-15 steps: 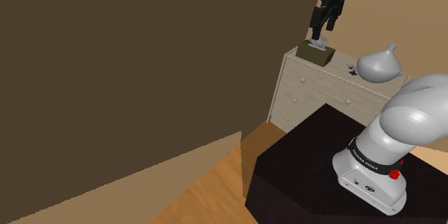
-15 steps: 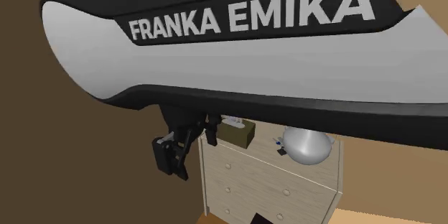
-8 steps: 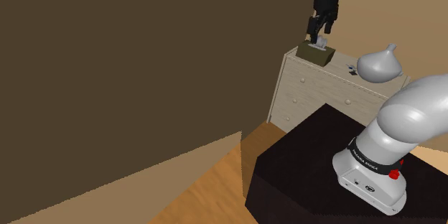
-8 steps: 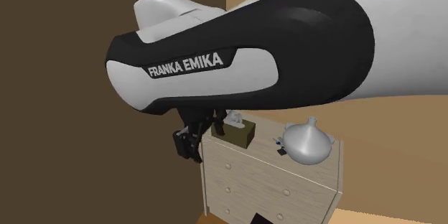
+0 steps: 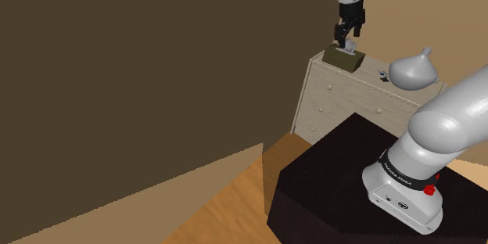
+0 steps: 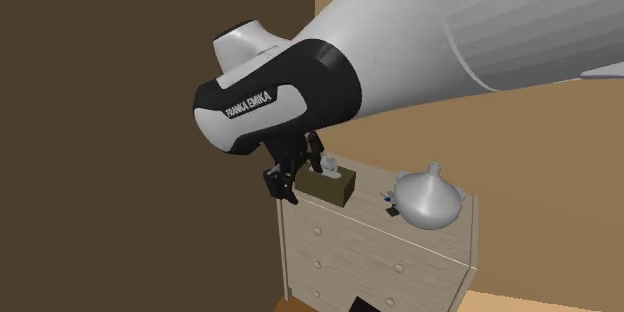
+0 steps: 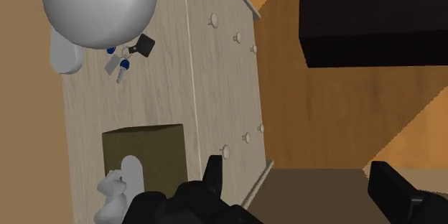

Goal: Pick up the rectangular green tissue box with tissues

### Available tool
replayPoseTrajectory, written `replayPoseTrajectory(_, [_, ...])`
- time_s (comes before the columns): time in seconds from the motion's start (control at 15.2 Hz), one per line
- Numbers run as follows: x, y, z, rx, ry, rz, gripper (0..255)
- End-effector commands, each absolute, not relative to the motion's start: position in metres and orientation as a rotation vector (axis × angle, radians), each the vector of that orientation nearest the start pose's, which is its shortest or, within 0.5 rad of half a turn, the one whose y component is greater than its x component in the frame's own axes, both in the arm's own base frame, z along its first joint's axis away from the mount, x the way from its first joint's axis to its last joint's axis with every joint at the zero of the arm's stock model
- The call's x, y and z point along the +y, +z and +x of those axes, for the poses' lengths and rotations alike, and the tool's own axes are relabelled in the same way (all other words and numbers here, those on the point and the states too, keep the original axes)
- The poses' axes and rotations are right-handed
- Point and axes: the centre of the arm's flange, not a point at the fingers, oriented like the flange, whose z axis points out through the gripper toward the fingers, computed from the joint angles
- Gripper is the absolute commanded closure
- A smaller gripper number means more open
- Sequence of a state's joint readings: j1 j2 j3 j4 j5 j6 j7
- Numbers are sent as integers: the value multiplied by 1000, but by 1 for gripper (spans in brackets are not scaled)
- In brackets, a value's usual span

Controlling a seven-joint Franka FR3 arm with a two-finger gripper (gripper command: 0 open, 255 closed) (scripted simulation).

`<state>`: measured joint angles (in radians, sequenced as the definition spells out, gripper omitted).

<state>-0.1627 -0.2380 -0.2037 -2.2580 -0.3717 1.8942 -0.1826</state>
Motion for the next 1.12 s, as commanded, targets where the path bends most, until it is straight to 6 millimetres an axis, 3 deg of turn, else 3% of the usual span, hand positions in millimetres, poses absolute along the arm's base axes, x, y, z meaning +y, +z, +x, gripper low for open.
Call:
replayPoseTrajectory(0.0, [-214,440,436,74,367,-3397,0])
replayPoseTrajectory(1.06, [-386,369,508,233,577,-3548,0])
